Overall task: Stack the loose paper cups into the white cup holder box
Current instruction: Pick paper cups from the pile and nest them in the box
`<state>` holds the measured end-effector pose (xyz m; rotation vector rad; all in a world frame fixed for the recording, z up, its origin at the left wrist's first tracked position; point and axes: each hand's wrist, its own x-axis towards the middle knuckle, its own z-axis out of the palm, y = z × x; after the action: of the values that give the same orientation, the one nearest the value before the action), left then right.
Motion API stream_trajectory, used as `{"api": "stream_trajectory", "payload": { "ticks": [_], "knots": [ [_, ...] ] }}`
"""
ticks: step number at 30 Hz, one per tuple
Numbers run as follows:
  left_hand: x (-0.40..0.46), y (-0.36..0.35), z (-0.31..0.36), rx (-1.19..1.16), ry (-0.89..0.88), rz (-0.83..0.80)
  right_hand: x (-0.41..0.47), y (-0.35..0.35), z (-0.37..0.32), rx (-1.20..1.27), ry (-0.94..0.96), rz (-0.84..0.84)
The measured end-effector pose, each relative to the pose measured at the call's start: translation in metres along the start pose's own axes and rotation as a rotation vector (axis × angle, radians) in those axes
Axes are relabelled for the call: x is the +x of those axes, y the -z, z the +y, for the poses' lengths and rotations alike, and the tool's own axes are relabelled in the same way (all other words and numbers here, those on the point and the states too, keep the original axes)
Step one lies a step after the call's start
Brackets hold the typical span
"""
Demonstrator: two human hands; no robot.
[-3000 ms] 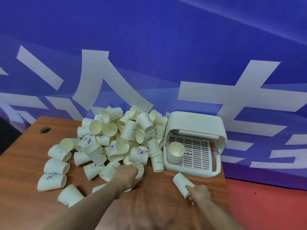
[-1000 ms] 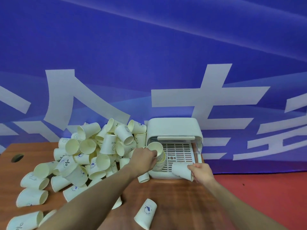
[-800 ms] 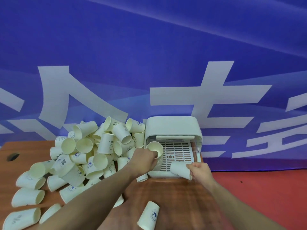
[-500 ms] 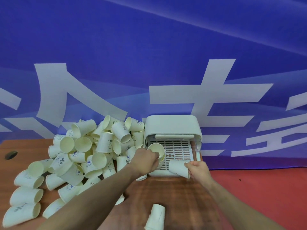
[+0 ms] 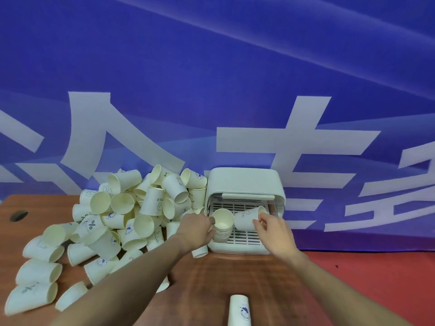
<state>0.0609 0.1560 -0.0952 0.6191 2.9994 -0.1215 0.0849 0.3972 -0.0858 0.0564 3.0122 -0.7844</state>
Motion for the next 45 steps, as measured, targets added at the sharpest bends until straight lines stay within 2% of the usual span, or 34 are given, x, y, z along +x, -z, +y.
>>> {"api": "stream_trajectory", "payload": {
  "ticks": [5, 12, 15, 21, 28, 36, 40, 45],
  "knots": [
    [-0.009, -0.003, -0.013, 0.007, 0.063, -0.045, 0.002, 0.015, -0.022, -0.191, 0.253, 0.059],
    [-0.015, -0.010, -0.027, -0.033, 0.104, -0.046, 0.013, 0.008, -0.048, -0.538, 0.561, 0.037],
    [-0.016, -0.017, -0.033, -0.044, 0.118, -0.049, 0.022, -0.001, -0.056, -0.687, 0.592, -0.019],
    [-0.017, -0.032, -0.041, -0.066, 0.132, -0.067, 0.030, -0.012, -0.075, -0.824, 0.595, -0.183],
    [-0.014, -0.042, -0.046, -0.058, 0.131, -0.087, 0.030, -0.025, -0.074, -0.778, 0.580, -0.274],
    [-0.011, -0.046, -0.034, -0.142, 0.152, -0.079, 0.027, -0.024, -0.058, -0.555, 0.542, -0.175],
    [-0.005, -0.044, -0.025, -0.427, 0.253, -0.063, 0.026, -0.016, -0.044, -0.405, 0.395, -0.104],
    [0.006, -0.043, -0.009, -0.915, 0.421, -0.169, 0.027, -0.013, -0.023, -0.198, 0.108, -0.110]
  ]
}}
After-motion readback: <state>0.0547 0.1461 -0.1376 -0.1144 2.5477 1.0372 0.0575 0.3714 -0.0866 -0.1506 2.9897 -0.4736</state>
